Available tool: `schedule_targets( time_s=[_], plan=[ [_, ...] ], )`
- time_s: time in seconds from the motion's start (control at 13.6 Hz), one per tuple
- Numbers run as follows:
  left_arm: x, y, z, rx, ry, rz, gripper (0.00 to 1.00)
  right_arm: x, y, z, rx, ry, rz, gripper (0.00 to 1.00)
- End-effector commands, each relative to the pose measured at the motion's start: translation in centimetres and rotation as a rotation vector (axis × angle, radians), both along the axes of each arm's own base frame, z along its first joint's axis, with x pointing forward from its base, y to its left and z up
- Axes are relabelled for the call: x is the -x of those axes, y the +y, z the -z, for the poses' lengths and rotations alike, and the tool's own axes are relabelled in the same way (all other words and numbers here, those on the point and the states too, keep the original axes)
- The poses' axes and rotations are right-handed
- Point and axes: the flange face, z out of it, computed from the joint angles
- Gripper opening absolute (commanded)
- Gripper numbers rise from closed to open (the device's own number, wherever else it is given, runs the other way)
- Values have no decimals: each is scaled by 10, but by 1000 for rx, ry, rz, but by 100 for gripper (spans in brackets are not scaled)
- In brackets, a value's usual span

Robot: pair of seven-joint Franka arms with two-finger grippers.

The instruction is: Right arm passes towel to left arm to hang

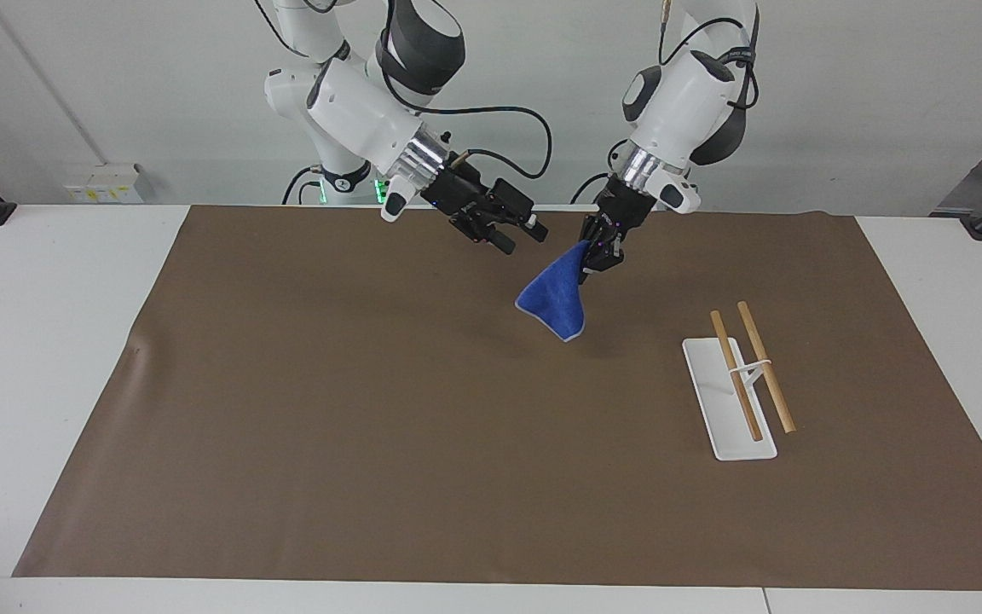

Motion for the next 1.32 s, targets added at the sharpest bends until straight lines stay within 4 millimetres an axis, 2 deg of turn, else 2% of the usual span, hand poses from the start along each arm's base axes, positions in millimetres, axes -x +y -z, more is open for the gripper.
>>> schedule_targets(
  time_s=[0.0, 0.22, 0.37, 0.51, 0.73, 0.95, 1.1, 1.25],
  plan=[
    [-14, 25, 0, -65, -96, 105, 0, 1, -35, -1, 98, -35, 17, 100],
    [-38, 65, 1, -137, -214, 211, 0, -3, -83, -10, 200, -9, -11, 100],
    [-51, 97, 3, -188, -269, 269, 0, 4, -108, -19, 332, 12, -77, 100],
    [-61, 129, 4, -242, -315, 333, 0, 7, -119, -24, 424, 22, -143, 100],
    [-79, 175, 7, -342, -403, 463, 0, 0, -134, -36, 530, -25, -184, 100],
    [-112, 189, 6, -395, -466, 500, 0, 0, -140, -39, 604, -29, -203, 100],
    [-142, 190, 3, -414, -508, 488, 0, -4, -151, -47, 674, -27, -215, 100],
    [-166, 201, 0, -423, -522, 463, 0, -13, -163, -56, 725, -17, -222, 100]
  ],
)
